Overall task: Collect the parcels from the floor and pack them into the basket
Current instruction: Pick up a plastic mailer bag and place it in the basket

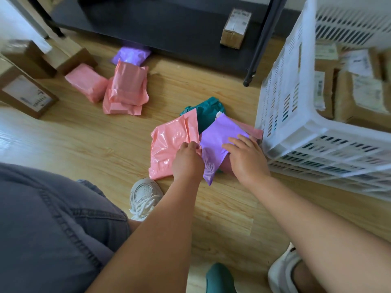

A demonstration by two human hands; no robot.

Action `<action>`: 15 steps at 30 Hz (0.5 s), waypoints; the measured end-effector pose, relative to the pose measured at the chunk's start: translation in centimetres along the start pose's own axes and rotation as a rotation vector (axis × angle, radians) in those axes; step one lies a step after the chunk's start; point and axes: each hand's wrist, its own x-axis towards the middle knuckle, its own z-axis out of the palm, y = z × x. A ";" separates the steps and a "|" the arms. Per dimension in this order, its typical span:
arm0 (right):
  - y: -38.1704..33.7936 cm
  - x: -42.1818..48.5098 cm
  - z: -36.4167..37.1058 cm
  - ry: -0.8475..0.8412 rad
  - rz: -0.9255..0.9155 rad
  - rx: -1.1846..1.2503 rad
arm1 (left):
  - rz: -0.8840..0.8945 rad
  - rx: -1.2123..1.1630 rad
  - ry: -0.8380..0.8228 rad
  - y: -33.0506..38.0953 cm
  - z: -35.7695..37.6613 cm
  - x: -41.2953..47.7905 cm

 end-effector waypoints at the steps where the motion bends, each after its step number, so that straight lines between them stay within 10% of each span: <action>1: -0.3 0.2 -0.8 0.025 0.006 0.022 | -0.020 -0.047 -0.007 0.4 -0.6 -0.2; 15: -2.7 2.6 -18.9 0.112 0.085 0.258 | 0.023 -0.390 -0.169 7.3 -13.4 -2.0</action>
